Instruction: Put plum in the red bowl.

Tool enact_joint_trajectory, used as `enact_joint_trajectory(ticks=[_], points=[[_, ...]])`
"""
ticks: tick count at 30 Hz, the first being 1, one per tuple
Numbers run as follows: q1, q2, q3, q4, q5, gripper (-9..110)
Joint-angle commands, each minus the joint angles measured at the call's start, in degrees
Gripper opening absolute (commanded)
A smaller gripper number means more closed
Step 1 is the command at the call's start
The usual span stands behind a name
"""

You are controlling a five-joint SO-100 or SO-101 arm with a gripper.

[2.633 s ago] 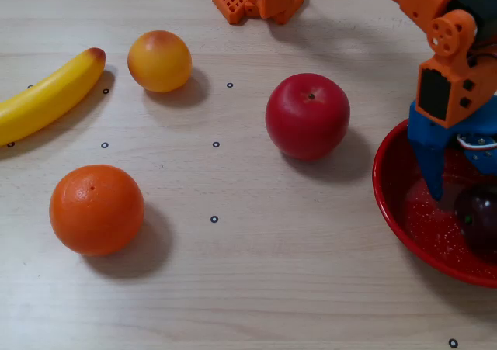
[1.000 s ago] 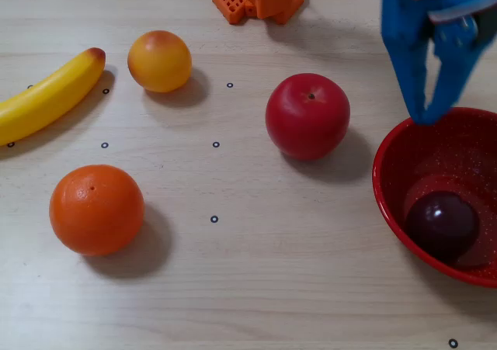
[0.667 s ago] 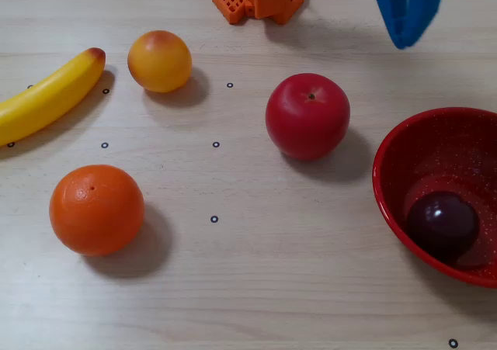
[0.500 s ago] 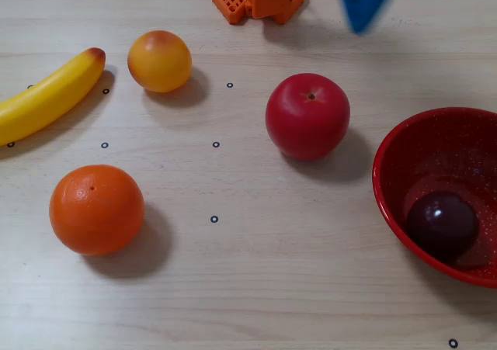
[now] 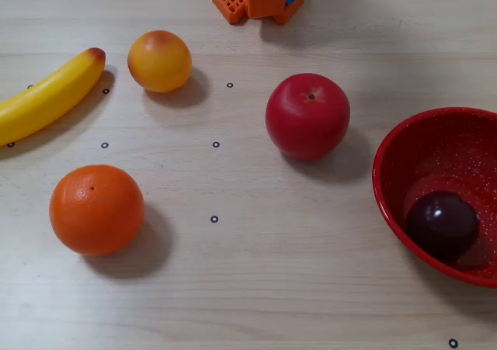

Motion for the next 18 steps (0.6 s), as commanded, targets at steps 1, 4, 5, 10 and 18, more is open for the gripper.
enact_joint_trajectory(ticks=[1,4,5,10,18], points=[[3.7,4.6,1.5,-1.5,-2.5,0],[5.4,9.7,7.8,-3.0,-3.6,0],[5.7,11.3,9.8,-3.3,-4.0,0],[6.8,16.9,20.4,-9.3,-3.3,0],[7.6,25.5,44.4,-33.7,-1.4,0]])
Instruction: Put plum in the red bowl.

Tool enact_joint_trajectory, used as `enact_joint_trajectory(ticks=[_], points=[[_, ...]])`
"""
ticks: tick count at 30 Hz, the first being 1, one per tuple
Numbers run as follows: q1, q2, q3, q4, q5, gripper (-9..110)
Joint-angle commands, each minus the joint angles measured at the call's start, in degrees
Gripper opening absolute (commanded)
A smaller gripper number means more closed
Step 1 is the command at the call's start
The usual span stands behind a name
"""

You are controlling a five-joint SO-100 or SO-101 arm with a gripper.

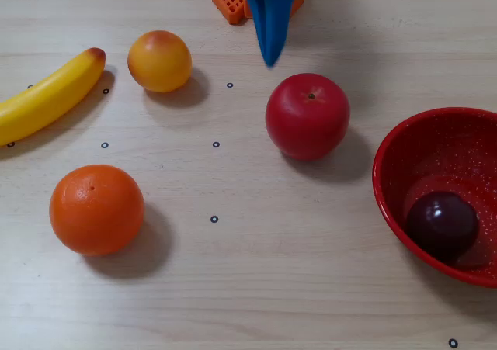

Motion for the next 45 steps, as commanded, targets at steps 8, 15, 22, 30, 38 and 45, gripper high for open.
enact_joint_trajectory(ticks=[8,15,22,30,38,45], points=[[2.5,8.2,16.3,-18.3,2.9,0],[2.3,13.2,21.4,-14.3,5.1,0],[2.6,15.9,21.4,-8.5,6.7,0],[2.2,15.9,21.4,-8.3,6.1,0],[2.2,15.9,21.4,-8.2,6.3,0],[2.4,15.9,21.4,-8.2,6.9,0]])
